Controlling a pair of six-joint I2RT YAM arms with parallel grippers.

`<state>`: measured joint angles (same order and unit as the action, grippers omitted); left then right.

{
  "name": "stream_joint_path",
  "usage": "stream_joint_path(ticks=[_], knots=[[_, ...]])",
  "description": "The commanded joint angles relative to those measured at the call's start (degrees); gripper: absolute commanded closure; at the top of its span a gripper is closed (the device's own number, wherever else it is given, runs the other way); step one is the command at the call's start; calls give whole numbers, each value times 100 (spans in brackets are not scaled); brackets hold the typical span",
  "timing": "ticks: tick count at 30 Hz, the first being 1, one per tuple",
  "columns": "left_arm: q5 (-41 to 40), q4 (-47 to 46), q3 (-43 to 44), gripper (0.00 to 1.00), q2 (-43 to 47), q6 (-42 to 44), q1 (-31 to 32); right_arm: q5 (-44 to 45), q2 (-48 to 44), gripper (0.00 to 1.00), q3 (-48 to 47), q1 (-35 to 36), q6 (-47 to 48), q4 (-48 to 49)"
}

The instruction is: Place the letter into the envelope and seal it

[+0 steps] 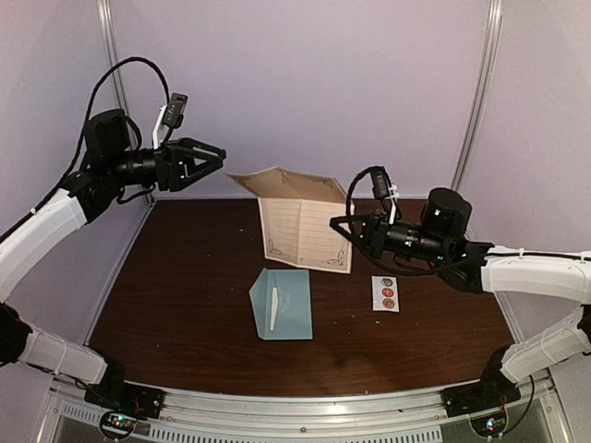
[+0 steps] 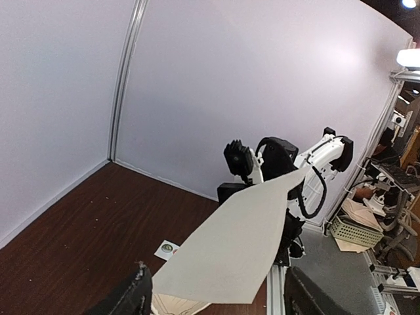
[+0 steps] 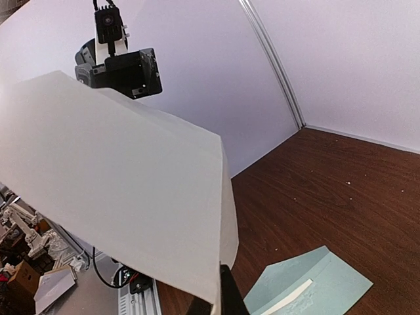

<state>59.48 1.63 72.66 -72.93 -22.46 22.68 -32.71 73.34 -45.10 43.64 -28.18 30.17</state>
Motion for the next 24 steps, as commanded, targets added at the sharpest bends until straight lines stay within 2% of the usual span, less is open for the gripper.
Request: stream_joint_path(ticks=[1, 7, 9, 14, 20, 24], knots=[[-332, 108, 373, 27, 350, 241, -249, 305, -312, 100, 44, -36, 463, -590], [-1464, 733, 805, 24, 179, 615, -331, -17, -484, 100, -176, -41, 803, -1344], [-1587, 874, 829, 24, -34, 740, -251, -164, -504, 100, -279, -37, 888, -1585], [-1532, 1085, 872, 25, -679, 1156, 405, -567, -503, 100, -568, -34, 1082, -2167], [-1176, 1681, 1146, 25, -1457, 1860, 1241, -983, -435, 100, -795, -35, 1268, -2683], [-779, 1999, 1182, 25, -1789, 2182, 1568, -1219, -299, 100, -976, -34, 1425, -2973]])
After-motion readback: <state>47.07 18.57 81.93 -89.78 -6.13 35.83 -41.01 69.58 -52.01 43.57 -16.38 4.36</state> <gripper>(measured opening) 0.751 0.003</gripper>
